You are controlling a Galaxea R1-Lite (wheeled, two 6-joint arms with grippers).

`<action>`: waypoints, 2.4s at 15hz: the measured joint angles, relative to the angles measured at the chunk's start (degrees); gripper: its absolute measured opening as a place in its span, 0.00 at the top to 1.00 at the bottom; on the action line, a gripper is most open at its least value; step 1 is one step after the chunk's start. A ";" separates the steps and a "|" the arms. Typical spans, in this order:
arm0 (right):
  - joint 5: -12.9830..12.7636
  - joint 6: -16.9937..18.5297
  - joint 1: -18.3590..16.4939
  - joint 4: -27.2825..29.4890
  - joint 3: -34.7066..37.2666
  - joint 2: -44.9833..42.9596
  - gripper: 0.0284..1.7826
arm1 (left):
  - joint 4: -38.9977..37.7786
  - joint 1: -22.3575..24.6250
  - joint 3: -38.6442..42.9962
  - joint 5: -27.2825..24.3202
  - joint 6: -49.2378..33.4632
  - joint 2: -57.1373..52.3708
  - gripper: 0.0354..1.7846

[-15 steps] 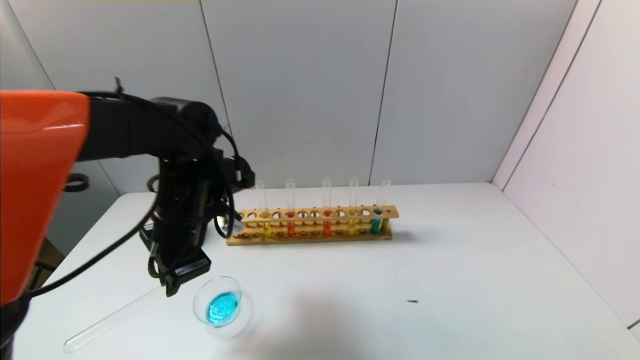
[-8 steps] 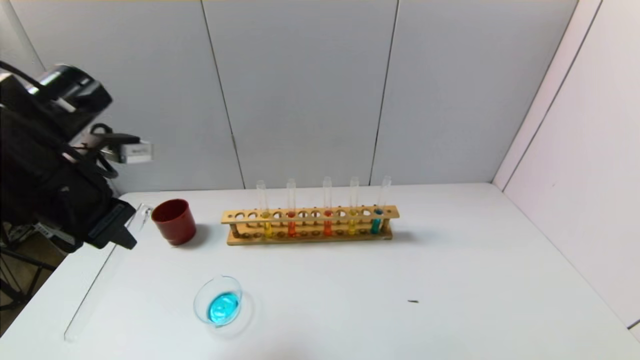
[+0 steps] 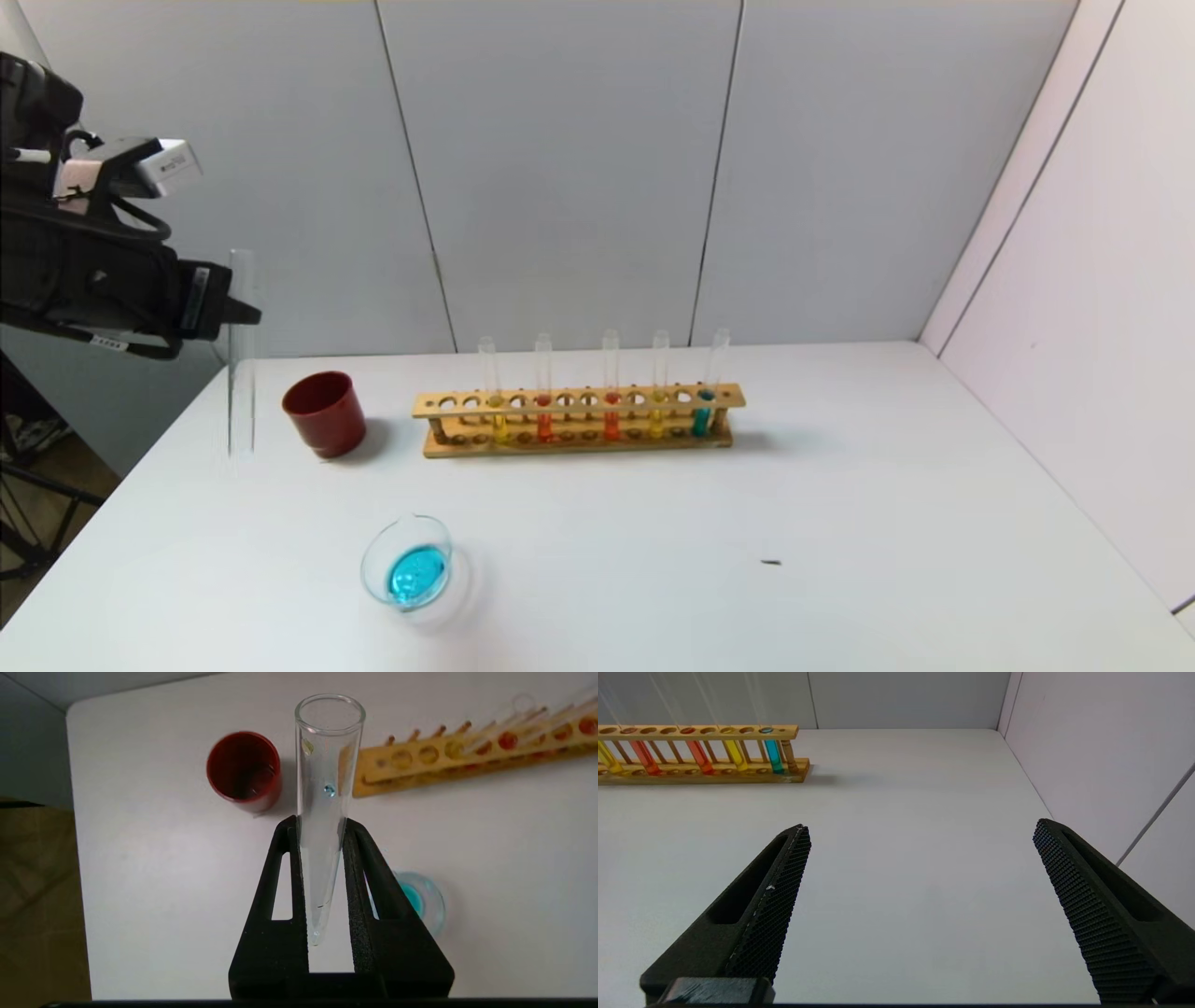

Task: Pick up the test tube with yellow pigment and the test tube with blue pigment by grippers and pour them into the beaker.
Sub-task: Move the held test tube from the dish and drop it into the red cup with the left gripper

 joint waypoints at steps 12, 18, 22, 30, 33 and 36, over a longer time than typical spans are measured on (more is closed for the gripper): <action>0.00 0.00 0.00 -0.02 0.00 0.00 0.02 | -39.24 2.34 6.18 4.97 -3.96 17.75 0.85; 0.02 0.00 0.00 0.00 0.00 0.00 0.02 | -45.58 2.46 11.75 4.78 -3.91 19.60 0.85; 0.02 0.00 0.00 0.00 0.00 0.00 0.02 | -49.66 3.12 14.70 3.54 -3.39 19.80 0.85; 0.02 0.00 0.00 -0.02 0.00 0.00 0.02 | -57.52 4.39 20.13 3.56 -3.44 21.35 0.85; 0.00 0.00 0.00 -0.02 0.00 0.00 0.02 | -62.04 4.77 22.88 4.11 -3.52 22.27 0.85; 0.00 0.00 0.00 0.00 0.00 0.00 0.02 | -67.58 5.30 26.47 4.39 -3.69 23.63 0.85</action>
